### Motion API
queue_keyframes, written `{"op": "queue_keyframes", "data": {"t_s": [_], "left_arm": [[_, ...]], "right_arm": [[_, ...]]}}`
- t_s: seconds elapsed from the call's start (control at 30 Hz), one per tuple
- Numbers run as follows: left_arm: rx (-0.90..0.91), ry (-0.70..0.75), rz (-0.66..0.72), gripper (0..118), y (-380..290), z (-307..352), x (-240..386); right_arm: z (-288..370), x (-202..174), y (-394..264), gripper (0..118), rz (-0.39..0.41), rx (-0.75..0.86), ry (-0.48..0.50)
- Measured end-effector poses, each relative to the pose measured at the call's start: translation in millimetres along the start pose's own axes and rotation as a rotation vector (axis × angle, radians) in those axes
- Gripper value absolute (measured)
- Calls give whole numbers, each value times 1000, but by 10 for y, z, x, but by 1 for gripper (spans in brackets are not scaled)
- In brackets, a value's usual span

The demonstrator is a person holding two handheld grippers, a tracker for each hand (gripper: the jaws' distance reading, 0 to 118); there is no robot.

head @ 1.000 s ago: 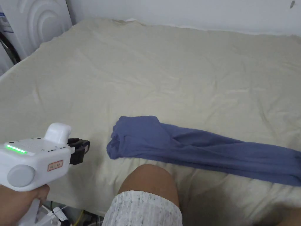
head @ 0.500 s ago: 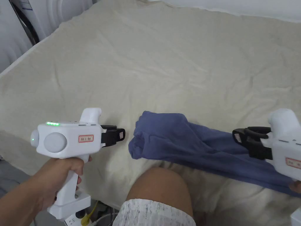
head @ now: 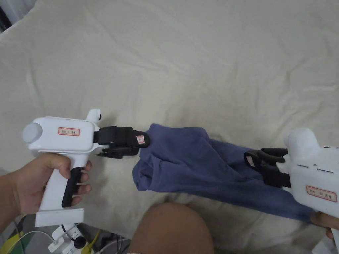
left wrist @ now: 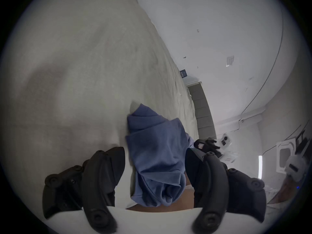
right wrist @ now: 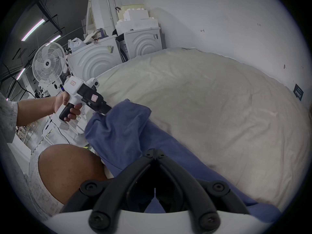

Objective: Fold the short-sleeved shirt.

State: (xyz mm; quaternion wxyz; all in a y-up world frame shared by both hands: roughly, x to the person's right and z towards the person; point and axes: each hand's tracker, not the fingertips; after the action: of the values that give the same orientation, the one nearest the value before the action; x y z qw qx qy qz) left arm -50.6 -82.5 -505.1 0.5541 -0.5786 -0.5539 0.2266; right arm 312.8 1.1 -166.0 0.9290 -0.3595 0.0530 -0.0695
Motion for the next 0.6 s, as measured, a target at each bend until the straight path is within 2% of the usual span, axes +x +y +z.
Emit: {"op": "queue_keyframes", "data": {"t_s": [0.07,0.17,0.27,0.43,0.6], "left_arm": [[-7,18,-15,79,63,52,-14],[-83,-33,19,79,96,33,-100],[-87,-99,42,79,86,-178,-129],[-109,-81,-43,79,76,-609,48],[-115,-69,-47,79,57,-784,203]], "right_arm": [[-13,36,-21,0,-7,-10,-8],[-39,82,-20,0,-21,-21,-16],[-79,132,-24,0,-31,-23,-23],[-45,59,4,0,-54,-17,-6],[116,5,90,0,-39,11,-6]]}}
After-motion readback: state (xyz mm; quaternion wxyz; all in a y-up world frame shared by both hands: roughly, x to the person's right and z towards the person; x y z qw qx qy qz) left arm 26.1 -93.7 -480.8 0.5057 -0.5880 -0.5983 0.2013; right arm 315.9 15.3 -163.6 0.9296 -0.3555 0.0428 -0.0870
